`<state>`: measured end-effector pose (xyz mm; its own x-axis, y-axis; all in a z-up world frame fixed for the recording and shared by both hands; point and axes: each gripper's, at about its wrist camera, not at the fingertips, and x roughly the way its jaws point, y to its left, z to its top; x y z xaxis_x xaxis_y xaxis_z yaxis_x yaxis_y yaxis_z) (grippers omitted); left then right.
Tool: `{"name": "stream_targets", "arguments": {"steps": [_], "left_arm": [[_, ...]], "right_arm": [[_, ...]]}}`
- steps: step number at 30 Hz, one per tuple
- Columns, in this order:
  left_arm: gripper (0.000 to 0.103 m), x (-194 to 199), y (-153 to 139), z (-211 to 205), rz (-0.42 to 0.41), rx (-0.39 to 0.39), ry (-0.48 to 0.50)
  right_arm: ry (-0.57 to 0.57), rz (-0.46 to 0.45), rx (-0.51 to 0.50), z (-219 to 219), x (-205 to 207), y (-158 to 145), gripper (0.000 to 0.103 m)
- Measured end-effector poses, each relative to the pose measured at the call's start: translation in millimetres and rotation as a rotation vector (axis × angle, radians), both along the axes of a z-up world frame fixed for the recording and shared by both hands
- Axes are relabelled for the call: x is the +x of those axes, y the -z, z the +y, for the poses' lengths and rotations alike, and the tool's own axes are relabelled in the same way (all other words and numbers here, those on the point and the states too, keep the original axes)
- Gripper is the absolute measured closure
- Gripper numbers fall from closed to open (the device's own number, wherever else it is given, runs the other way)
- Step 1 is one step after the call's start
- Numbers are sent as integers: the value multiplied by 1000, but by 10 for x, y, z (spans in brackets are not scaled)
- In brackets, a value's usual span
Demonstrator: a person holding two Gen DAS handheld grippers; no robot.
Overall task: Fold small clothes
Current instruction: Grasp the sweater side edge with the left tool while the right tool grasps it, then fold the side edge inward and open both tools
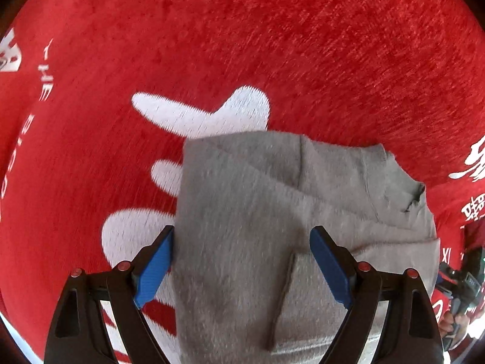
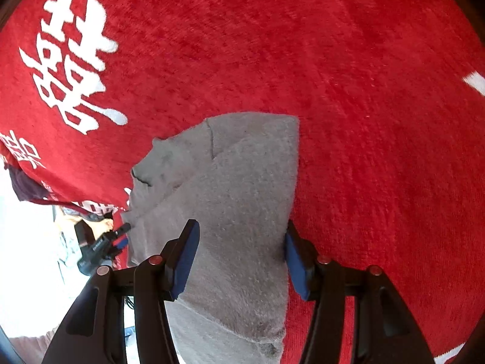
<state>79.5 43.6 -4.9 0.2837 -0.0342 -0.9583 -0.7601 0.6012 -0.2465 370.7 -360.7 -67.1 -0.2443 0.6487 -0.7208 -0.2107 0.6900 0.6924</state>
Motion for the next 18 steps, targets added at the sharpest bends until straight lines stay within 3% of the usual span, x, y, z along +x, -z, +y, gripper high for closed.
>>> {"name": "stream_targets", "arguments": {"steps": [1, 3, 4, 6, 10, 12, 14, 16, 17, 18], "left_arm": [[33, 26, -1, 24, 11, 13, 5], [65, 48, -19, 67, 15, 29, 11], [72, 44, -41, 71, 9, 24, 6], [80, 27, -94, 96, -4, 25, 6], [80, 20, -95, 146, 4, 55, 42], [80, 32, -97, 127, -11, 38, 9], [79, -4, -71, 182, -24, 25, -11], [65, -110, -68, 190, -11, 43, -14], [51, -178, -85, 245, 12, 67, -19], [45, -233, -73, 307, 41, 96, -28]], "right_arm": [[-2, -3, -26, 28, 5, -7, 45], [-22, -43, -133, 98, 3, -37, 70], [-39, -58, -157, 145, -6, -63, 88], [-84, -135, -179, 221, -50, -230, 89], [-135, -239, -204, 268, -135, -407, 90], [-127, -212, -275, 241, -106, -216, 94], [-57, -166, -249, 123, -39, -88, 92], [-9, -143, -237, 60, -35, -68, 91], [0, -144, -246, 23, -40, -86, 86], [2, -146, -258, 14, -54, -106, 84]]}}
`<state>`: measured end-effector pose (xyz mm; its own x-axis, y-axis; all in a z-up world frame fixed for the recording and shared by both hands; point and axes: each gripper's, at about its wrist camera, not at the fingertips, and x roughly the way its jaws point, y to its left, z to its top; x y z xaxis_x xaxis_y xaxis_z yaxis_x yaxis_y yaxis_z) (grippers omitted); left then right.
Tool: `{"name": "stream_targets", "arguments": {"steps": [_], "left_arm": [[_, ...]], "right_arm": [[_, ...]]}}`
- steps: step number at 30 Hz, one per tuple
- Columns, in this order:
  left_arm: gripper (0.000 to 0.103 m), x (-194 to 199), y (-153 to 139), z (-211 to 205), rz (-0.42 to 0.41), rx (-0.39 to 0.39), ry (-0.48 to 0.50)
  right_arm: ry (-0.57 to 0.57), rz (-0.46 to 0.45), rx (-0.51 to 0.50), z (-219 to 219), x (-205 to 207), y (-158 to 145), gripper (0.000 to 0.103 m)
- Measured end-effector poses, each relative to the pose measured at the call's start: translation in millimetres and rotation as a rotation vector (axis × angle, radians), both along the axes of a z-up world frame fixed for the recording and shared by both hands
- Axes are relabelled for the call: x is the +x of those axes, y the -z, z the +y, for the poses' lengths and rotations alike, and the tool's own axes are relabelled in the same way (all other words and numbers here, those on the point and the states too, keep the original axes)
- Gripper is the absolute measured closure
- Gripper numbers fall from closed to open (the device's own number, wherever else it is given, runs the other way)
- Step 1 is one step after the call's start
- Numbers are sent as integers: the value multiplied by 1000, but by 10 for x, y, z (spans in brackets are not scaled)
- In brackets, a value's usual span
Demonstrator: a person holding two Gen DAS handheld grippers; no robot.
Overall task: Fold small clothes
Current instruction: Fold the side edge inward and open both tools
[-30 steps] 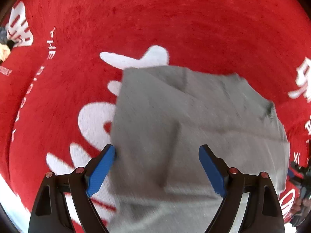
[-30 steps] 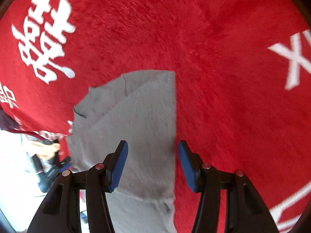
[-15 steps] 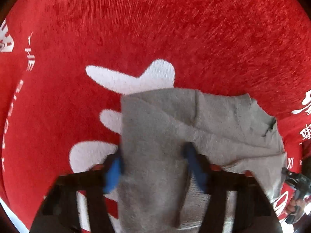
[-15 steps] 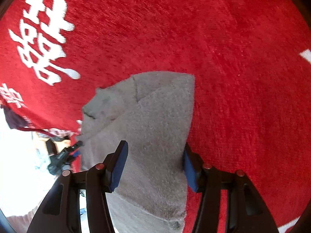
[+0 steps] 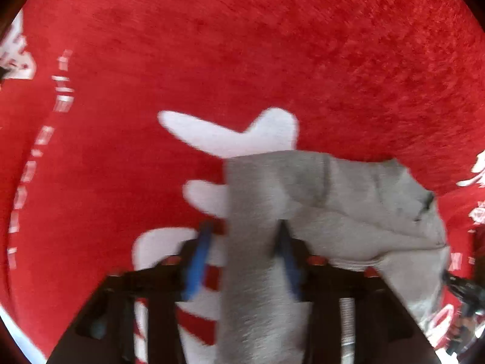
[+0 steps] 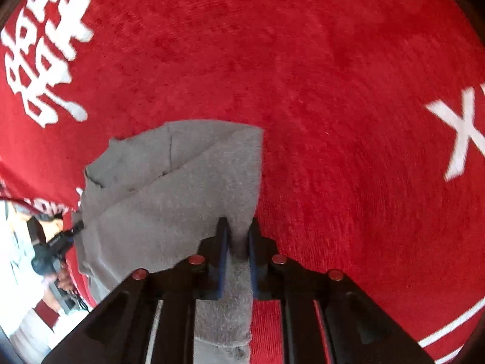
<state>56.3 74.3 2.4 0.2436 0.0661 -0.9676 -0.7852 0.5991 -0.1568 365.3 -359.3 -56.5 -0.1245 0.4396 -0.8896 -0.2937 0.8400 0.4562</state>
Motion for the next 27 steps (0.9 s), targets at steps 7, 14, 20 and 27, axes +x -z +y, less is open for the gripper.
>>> {"name": "stream_targets", "arguments": {"steps": [7, 14, 20, 27], "left_arm": [[45, -279, -388, -280, 31, 64, 31], [45, -380, -120, -703, 139, 71, 71], [28, -556, -116, -738, 147, 81, 26], [28, -502, -349, -1066, 166, 81, 53]], "right_arm": [[-40, -88, -73, 83, -230, -394, 68], [-230, -115, -49, 480, -839, -496, 77], [-278, -144, -134, 525, -1145, -328, 76], [-277, -99, -133, 349, -1224, -402, 67]]}}
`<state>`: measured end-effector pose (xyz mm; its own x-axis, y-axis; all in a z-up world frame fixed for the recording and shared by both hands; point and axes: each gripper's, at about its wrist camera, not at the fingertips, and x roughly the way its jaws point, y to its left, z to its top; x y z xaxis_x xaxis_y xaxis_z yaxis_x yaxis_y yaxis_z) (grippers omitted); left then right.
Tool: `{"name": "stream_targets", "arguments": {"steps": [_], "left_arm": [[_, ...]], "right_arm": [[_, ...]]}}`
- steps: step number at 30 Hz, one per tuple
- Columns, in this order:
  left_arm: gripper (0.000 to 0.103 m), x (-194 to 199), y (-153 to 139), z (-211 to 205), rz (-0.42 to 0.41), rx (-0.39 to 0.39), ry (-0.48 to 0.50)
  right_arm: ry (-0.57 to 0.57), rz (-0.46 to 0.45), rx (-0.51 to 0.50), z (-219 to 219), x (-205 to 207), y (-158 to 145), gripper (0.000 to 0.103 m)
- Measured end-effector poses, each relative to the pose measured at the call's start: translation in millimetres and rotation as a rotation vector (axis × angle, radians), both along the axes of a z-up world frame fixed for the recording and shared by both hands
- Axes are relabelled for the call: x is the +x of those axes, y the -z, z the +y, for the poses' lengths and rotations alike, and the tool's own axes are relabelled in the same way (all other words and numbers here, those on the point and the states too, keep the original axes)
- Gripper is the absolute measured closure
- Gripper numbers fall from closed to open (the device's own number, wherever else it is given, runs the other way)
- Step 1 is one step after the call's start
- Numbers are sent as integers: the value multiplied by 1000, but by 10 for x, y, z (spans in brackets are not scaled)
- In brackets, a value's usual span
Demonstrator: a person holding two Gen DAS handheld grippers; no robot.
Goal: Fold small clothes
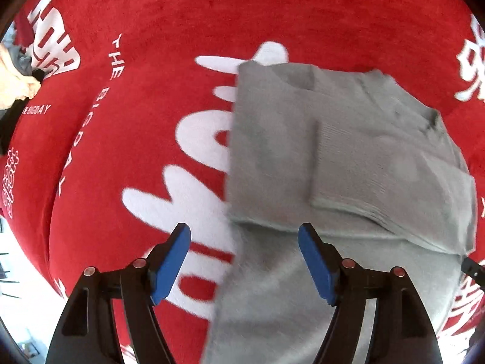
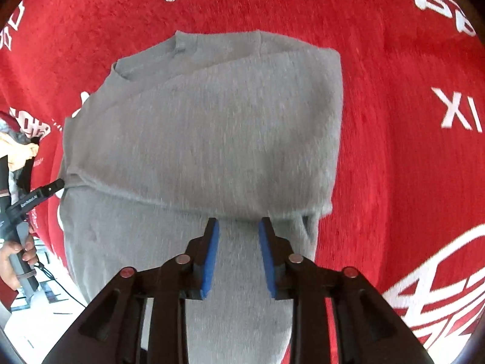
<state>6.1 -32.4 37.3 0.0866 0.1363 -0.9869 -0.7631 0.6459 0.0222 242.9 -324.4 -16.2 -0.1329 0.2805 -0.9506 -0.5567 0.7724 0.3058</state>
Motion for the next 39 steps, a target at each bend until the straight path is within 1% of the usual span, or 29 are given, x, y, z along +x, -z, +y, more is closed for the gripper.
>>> {"name": "stream_targets", "arguments": {"steps": [2, 4, 8, 11, 14, 21, 25, 28, 30, 31, 35, 39], "left_arm": [[28, 57, -4, -160, 3, -20, 17], [28, 141, -29, -354, 8, -40, 54], [28, 282, -35, -685, 11, -76, 105], [28, 344, -38, -885, 18, -103, 120], [28, 397, -68, -1092, 27, -105, 136], [28, 388, -156, -1368, 45, -120, 109], [28, 293, -236, -1510, 51, -108, 104], [28, 144, -206, -1584, 56, -130, 90], [28, -5, -173, -1613, 49, -156, 73], [28, -80, -160, -1637, 45, -174, 66], [28, -295, -101, -1705, 46, -204, 71], [28, -519, -47, -1764, 48, -181, 93]], "right_arm": [[7, 6, 9, -54, -29, -41, 61], [17, 12, 13, -132, -38, -87, 58], [27, 44, 19, -177, -132, -108, 58], [19, 73, 22, -183, -237, -108, 58], [7, 95, 28, -204, -291, -117, 58], [-14, 132, 34, -364, -330, -141, 58], [-32, 156, 38, -389, -348, -123, 58], [-51, 168, 46, -433, -397, -121, 57], [-56, 183, 61, -469, -449, -118, 49], [-57, 191, 68, -484, -473, -115, 41], [-70, 213, 91, -541, -656, -100, 41], [-65, 212, 90, -600, -873, -85, 41]]}}
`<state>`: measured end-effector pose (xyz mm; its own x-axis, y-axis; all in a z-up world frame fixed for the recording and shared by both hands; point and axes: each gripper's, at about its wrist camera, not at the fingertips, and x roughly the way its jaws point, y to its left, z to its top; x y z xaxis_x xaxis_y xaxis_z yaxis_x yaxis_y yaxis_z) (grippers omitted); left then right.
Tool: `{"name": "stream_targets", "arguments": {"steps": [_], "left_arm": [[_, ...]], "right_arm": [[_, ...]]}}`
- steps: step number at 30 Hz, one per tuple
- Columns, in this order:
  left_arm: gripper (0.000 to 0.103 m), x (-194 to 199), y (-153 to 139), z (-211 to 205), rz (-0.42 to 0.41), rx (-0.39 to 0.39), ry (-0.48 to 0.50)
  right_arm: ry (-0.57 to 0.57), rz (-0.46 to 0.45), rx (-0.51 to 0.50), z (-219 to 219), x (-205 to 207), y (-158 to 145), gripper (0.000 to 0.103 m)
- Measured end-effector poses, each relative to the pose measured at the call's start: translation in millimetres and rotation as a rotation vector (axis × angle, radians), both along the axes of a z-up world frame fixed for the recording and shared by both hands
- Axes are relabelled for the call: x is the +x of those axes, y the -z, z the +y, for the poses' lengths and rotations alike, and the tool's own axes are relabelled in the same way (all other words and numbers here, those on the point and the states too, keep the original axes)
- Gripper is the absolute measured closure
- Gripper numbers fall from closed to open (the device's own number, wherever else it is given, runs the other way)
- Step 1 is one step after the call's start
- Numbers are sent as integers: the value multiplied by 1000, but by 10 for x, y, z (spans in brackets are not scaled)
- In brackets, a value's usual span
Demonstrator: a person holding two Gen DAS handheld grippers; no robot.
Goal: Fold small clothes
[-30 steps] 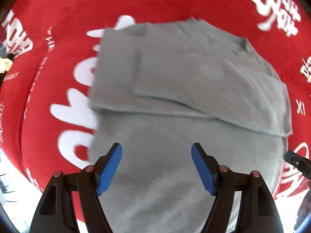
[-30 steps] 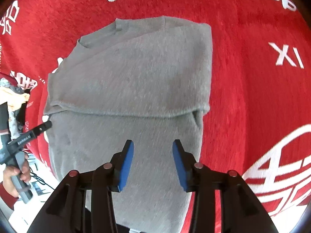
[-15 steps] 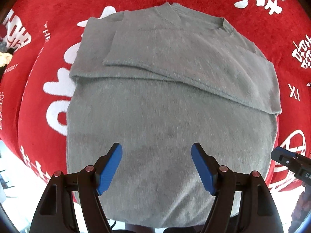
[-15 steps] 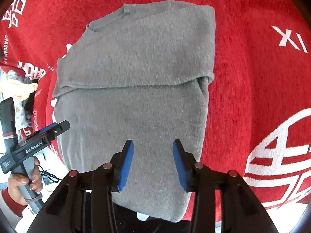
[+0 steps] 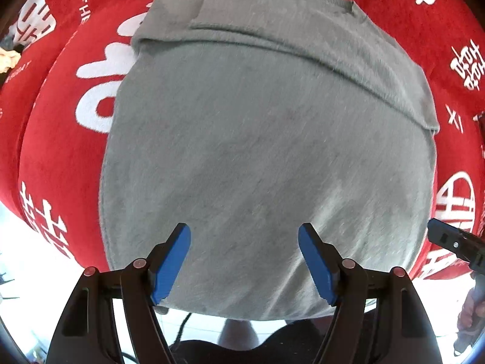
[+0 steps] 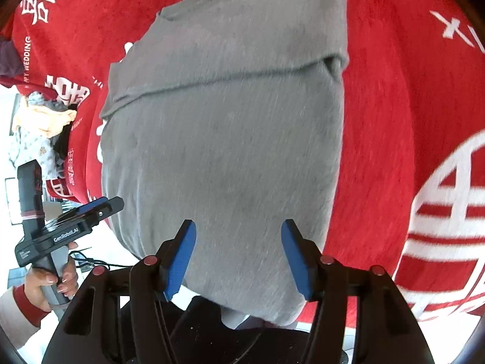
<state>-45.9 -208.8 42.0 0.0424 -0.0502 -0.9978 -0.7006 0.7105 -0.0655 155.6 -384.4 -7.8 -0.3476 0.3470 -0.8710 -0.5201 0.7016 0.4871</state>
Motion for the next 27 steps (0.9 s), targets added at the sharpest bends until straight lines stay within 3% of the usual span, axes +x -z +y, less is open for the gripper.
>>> {"name": "stream_targets", "arguments": {"steps": [6, 10, 14, 16, 18, 27], "left_arm": [[28, -516, -24, -103, -33, -26, -2], [28, -1009, 34, -152, -42, -104, -8], [28, -1424, 135, -239, -34, -135, -1], [28, -1626, 188, -255, -43, -158, -20], [28, -1779, 239, -269, -57, -175, -40], [28, -1873, 505, -182, -85, -173, -80]], "right_arm": [[-12, -17, -19, -81, -491, -37, 40], [-52, -16, -25, -94, -915, -49, 40], [-71, -3, -33, -141, -1274, 7, 40], [-71, 2, -49, -169, -1385, 52, 31], [-59, 2, -57, -223, -1476, 86, 29], [-64, 12, -139, -506, -1551, 311, 29]]}}
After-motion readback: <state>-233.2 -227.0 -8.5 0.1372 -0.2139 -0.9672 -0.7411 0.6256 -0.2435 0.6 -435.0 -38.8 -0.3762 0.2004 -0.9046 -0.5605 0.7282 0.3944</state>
